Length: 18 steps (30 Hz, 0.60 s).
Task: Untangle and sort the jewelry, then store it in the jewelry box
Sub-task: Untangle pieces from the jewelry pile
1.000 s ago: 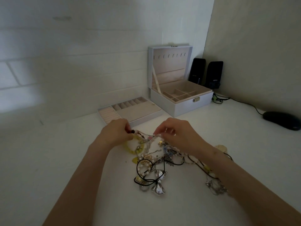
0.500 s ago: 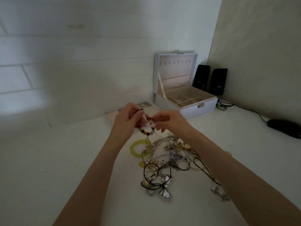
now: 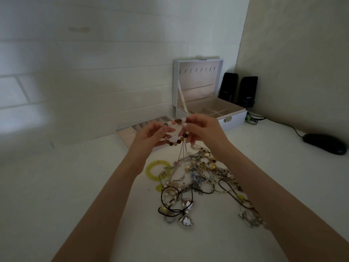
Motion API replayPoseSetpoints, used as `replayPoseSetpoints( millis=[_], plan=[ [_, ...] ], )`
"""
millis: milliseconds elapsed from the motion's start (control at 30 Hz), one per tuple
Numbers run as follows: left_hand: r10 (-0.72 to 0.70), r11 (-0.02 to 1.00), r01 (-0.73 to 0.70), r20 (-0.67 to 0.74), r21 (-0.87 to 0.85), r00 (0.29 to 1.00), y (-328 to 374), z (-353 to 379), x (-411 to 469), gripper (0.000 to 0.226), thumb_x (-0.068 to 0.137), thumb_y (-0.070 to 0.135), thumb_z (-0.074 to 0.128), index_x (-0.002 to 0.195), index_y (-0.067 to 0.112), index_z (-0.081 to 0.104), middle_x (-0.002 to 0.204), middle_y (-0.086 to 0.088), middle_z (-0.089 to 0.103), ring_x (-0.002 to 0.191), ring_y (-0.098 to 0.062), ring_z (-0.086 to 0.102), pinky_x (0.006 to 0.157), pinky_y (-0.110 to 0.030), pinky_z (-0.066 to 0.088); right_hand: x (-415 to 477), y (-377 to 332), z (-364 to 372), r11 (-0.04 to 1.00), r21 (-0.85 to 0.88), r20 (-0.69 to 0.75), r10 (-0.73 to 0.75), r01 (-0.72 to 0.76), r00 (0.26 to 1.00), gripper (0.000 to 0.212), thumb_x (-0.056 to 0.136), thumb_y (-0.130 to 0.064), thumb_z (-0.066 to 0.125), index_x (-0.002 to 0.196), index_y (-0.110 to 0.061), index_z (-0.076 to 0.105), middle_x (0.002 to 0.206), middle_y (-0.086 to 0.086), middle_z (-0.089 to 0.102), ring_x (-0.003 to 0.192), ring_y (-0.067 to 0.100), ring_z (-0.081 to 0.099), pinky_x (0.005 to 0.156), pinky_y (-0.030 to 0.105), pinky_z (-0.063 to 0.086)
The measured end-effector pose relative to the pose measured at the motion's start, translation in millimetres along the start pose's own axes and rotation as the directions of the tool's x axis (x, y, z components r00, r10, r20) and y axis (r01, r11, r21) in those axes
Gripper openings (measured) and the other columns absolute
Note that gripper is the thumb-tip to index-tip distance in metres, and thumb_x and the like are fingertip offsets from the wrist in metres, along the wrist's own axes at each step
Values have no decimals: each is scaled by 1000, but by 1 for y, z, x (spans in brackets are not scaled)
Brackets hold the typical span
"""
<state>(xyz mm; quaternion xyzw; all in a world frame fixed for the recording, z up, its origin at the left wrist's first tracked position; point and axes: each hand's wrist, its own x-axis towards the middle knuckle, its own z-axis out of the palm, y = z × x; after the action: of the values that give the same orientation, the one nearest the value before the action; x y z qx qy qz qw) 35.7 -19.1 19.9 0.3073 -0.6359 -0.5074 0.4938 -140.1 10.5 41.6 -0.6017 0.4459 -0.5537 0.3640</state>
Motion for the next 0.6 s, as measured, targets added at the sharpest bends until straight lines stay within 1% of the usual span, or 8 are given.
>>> replayPoseSetpoints(
  millis=[67,133,167,200,300,367,467,600],
  plan=[
    [-46,998,43,58,39,997,0,4,-2,17,89,27,55,96,12,57,98,3,71,89,-12,67,85,-31,54,0,-5,-1,1000,7,4,-24,24,1000,15,92,-7,59,101,3,64,74,11,69,52,18,60,50,24,52],
    [-110,992,102,132,70,985,0,10,-4,37,83,31,60,108,3,54,104,-7,67,91,-17,68,84,-34,56,0,-10,0,999,-1,8,-45,45,999,20,93,-8,57,105,7,62,75,14,69,52,20,61,51,27,54],
    [-150,986,136,159,96,976,0,12,-5,44,82,29,63,112,0,51,106,-10,65,90,-19,69,83,-34,57,1,-12,1,999,1,3,-51,51,999,21,93,-8,57,107,7,62,76,16,69,52,20,61,51,28,54],
    [-180,980,160,179,121,967,0,14,-6,43,83,25,65,113,-1,49,105,-11,64,88,-20,70,81,-34,57,1,-13,1,998,4,-3,-56,56,998,21,93,-9,57,107,6,62,77,17,70,52,21,61,51,28,54],
    [-173,980,144,231,136,958,0,15,-8,23,86,11,63,104,0,55,87,-6,67,77,-19,70,77,-31,58,1,-17,0,997,5,-11,-76,76,997,15,95,-12,55,101,-4,66,77,20,70,52,23,61,51,29,54],
    [-144,988,124,229,97,963,1,13,-8,15,86,12,62,96,2,61,69,0,64,65,-14,65,71,-28,57,0,-19,-1,996,-5,-17,-87,87,996,16,97,-15,53,102,-7,66,77,20,70,53,25,61,51,29,54],
    [-153,988,144,217,60,964,5,6,-6,19,84,22,59,90,6,66,58,2,49,52,-10,49,58,-23,51,-1,-19,-3,996,-20,-43,-93,92,995,18,98,-16,51,103,-3,62,75,21,70,52,25,62,50,29,54],
    [-121,991,107,185,86,975,9,-2,-7,26,81,33,58,78,8,65,53,5,46,47,-7,40,55,-20,45,-2,-16,-6,995,37,-91,-89,93,992,13,99,-17,49,93,-16,61,72,20,69,50,23,63,49,29,54]
  ],
)
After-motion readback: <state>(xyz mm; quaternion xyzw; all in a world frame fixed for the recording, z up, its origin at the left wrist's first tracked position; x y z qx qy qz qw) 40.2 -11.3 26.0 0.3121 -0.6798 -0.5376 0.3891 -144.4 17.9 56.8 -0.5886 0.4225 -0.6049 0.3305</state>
